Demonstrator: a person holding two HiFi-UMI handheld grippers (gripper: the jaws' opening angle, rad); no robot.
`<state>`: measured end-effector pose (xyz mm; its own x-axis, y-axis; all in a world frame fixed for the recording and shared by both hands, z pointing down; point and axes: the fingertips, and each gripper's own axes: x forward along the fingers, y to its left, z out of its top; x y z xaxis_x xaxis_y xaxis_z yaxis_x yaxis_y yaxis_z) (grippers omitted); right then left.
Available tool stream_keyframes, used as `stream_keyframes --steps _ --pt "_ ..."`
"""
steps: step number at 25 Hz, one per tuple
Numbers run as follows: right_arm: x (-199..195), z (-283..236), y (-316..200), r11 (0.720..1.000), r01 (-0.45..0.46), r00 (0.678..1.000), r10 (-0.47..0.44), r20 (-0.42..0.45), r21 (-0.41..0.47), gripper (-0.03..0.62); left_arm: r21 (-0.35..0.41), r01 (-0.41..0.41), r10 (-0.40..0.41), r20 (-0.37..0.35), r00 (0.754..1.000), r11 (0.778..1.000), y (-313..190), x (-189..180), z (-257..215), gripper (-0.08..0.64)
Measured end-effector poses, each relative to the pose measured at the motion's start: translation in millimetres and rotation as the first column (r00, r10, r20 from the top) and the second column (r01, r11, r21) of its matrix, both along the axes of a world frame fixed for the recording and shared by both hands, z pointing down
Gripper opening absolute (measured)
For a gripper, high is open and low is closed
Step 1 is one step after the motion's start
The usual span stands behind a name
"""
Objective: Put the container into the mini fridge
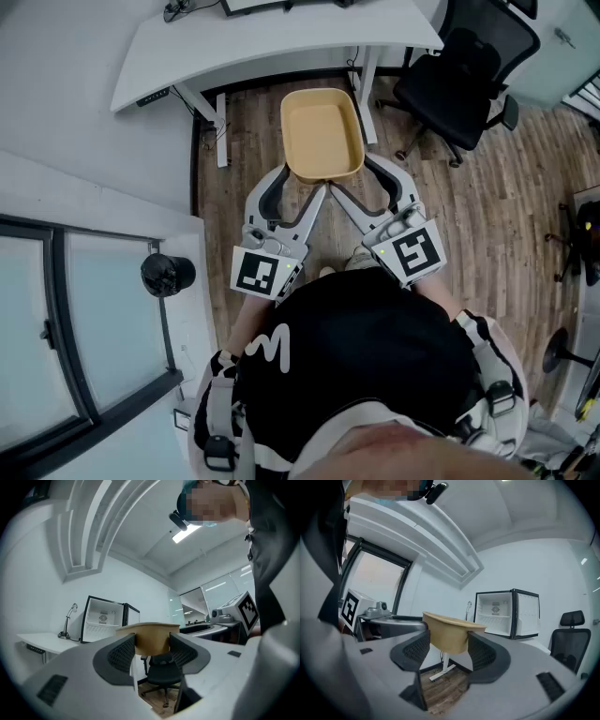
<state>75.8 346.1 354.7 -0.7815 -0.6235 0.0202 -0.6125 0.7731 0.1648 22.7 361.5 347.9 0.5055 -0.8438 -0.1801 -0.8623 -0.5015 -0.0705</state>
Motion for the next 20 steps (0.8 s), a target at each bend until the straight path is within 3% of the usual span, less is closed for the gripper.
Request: stream_keyframes --steps 20 --pt "0.2 -4.5 7.9 1.000 -0.011 0.998 0.011 0.055 -0.014 0.261 -0.010 0.008 -0.008 0.017 1.000 1.000 7.8 -0.8 0.5 0.230"
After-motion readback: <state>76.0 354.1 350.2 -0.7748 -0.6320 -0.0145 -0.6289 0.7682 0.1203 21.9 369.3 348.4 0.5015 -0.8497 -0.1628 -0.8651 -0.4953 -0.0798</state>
